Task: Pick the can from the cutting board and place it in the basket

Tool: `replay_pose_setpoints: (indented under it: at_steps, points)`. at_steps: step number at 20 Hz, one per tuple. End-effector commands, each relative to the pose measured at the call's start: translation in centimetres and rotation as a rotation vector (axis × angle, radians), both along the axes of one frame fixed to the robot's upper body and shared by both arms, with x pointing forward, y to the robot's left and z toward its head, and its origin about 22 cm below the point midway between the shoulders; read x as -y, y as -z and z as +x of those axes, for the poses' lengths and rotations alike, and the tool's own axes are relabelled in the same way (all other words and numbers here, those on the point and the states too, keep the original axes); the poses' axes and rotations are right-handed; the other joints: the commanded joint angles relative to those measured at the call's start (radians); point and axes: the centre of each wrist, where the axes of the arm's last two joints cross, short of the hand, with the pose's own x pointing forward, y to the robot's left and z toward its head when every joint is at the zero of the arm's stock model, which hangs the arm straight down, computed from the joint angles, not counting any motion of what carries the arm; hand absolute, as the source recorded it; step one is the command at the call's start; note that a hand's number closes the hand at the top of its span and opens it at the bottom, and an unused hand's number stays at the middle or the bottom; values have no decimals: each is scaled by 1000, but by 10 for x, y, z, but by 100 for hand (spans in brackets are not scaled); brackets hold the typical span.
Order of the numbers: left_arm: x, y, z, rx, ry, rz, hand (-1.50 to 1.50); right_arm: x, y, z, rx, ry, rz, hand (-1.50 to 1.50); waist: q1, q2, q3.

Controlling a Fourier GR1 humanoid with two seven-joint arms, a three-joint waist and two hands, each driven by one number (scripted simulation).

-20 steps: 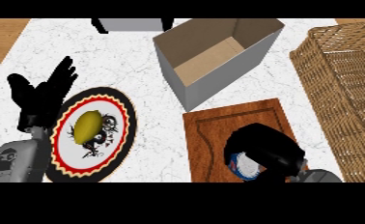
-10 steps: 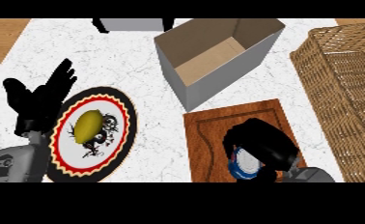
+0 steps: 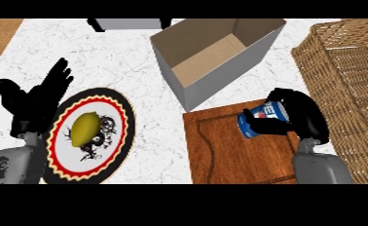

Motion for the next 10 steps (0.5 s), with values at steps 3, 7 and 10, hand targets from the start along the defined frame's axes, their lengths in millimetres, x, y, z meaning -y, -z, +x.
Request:
replay_pose_setpoints:
  at_steps: [3,7,10]
  points:
    - [13,-2,6,10,63,-8,0,-3,-57,39,291,442,175,150,82,7,3]
    - [25,-7,15,12,112,12,0,-30,-100,65,500,627,168,150,119,9,-6]
    - [28,-12,18,26,125,18,0,-48,-124,85,581,756,141,150,136,8,-9]
